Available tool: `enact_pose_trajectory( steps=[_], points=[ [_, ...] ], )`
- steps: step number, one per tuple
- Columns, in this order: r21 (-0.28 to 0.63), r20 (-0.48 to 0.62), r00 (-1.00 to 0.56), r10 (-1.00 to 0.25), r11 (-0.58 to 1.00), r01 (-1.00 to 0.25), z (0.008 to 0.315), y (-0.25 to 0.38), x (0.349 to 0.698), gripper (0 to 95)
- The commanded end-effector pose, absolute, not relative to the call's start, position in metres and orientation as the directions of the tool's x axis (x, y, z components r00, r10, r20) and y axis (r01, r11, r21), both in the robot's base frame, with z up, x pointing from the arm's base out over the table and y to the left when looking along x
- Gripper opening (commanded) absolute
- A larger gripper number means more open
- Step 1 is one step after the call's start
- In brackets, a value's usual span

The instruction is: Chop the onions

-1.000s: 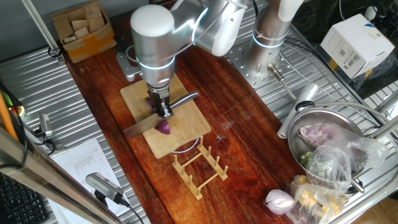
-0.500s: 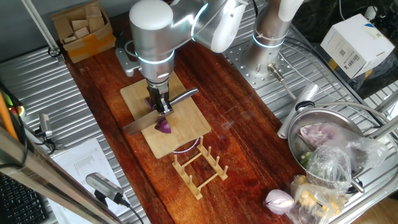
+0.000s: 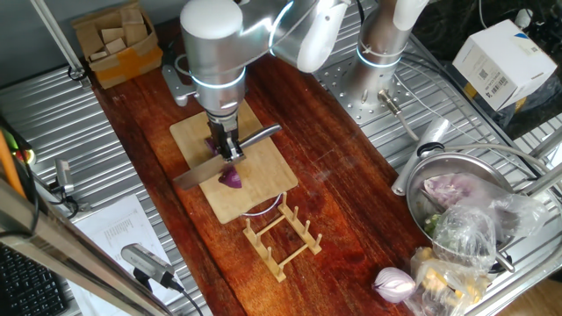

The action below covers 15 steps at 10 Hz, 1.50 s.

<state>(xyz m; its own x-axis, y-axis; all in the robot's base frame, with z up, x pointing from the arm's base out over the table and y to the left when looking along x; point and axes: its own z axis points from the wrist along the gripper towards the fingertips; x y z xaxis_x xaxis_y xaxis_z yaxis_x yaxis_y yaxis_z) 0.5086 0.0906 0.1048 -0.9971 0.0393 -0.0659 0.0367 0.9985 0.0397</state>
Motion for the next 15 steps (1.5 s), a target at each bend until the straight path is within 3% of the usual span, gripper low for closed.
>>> enact_pose_trajectory(
  steps=[1, 3, 11, 15],
  points=[
    [0.038, -0.070, -0.997, 0.039, 0.999, 0.037, 0.100, 0.092, 0.510, 0.0],
    [0.036, -0.083, -0.996, 0.027, 0.999, 0.024, 0.080, 0.091, 0.511, 0.0],
    [0.043, -0.072, -0.997, 0.015, 0.999, 0.012, 0.105, 0.091, 0.512, 0.0],
    [0.029, -0.096, -0.995, 0.013, 1.000, 0.010, 0.079, 0.092, 0.503, 0.0]
  ],
)
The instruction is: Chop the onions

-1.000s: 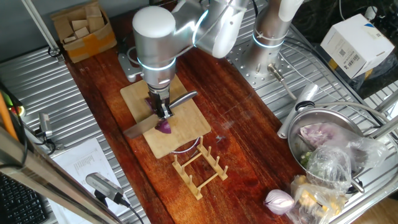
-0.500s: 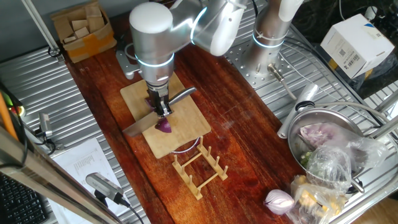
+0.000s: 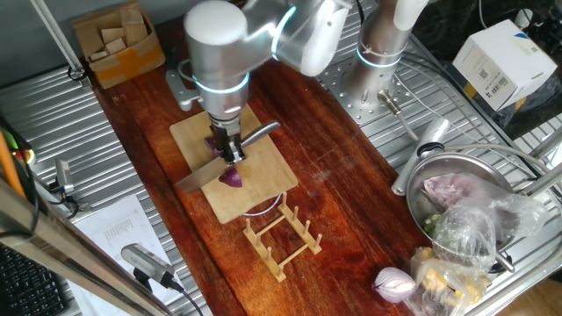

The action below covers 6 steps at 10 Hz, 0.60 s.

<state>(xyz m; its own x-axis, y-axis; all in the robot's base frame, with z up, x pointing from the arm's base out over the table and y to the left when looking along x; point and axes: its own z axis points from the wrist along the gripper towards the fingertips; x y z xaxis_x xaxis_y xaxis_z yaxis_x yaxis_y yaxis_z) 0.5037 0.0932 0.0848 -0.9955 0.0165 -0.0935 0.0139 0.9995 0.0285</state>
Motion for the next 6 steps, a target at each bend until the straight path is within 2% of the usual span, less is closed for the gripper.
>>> enact_pose_trajectory(
  steps=[1, 6],
  points=[
    [0.028, -0.104, -0.994, 0.011, 1.000, 0.008, 0.0744, 0.0920, 0.5024, 0.0],
    [0.027, -0.101, -0.995, 0.004, 1.000, 0.001, 0.0773, 0.0896, 0.5019, 0.0]
  ],
)
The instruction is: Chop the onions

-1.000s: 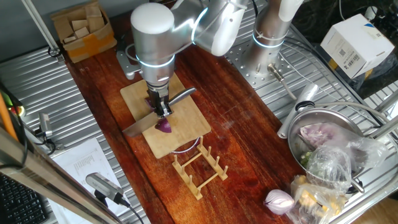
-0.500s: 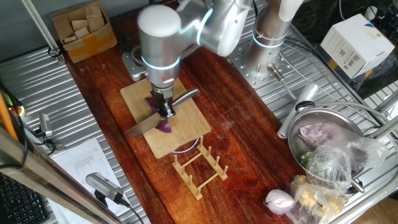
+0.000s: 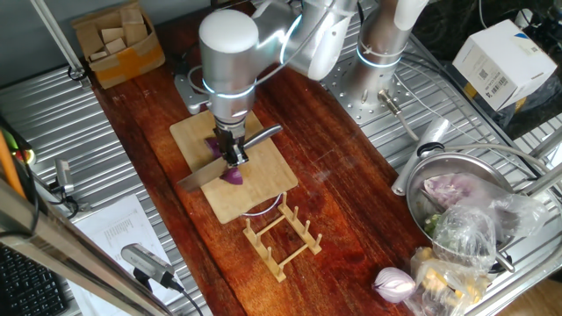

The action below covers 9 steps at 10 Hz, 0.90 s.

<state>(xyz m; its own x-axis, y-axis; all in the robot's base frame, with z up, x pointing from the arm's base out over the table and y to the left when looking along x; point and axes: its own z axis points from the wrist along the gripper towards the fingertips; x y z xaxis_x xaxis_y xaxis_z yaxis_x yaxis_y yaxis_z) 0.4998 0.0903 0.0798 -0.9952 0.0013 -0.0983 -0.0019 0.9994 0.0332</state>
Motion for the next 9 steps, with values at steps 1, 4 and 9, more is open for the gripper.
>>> enact_pose_trajectory(
  steps=[1, 4, 9],
  points=[
    [0.027, -0.101, -0.995, 0.004, 1.000, 0.001, 0.077, 0.090, 0.502, 0.0],
    [0.027, -0.115, -0.993, -0.004, 1.000, -0.007, 0.085, 0.089, 0.502, 0.0],
    [0.012, -0.134, -0.991, -0.023, 1.000, -0.024, 0.059, 0.090, 0.502, 0.0]
  ],
)
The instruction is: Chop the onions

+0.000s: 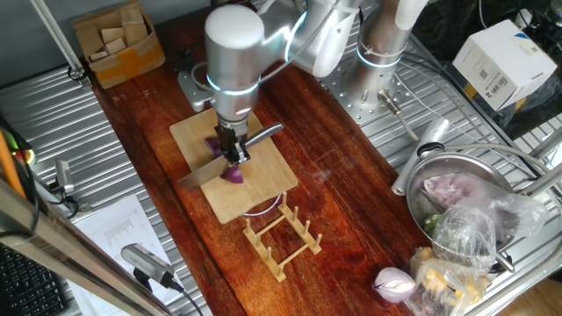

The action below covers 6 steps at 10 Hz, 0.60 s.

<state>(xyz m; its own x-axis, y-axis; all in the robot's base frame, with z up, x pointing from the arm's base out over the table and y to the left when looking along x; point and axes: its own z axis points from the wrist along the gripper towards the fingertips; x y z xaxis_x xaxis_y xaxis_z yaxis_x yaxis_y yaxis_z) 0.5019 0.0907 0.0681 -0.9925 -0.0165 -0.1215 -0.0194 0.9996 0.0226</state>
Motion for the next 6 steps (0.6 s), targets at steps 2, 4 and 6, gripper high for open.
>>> enact_pose_trajectory(
  steps=[2, 4, 6],
  points=[
    [-0.004, -0.134, -0.990, -0.044, 0.999, -0.044, 0.0597, 0.0880, 0.5010, 0.0],
    [0.009, -0.130, -0.991, -0.045, 0.999, -0.047, 0.0620, 0.0842, 0.5003, 0.0],
    [0.011, -0.127, -0.991, -0.034, 0.999, -0.036, 0.0609, 0.0844, 0.5007, 0.0]
  ],
)
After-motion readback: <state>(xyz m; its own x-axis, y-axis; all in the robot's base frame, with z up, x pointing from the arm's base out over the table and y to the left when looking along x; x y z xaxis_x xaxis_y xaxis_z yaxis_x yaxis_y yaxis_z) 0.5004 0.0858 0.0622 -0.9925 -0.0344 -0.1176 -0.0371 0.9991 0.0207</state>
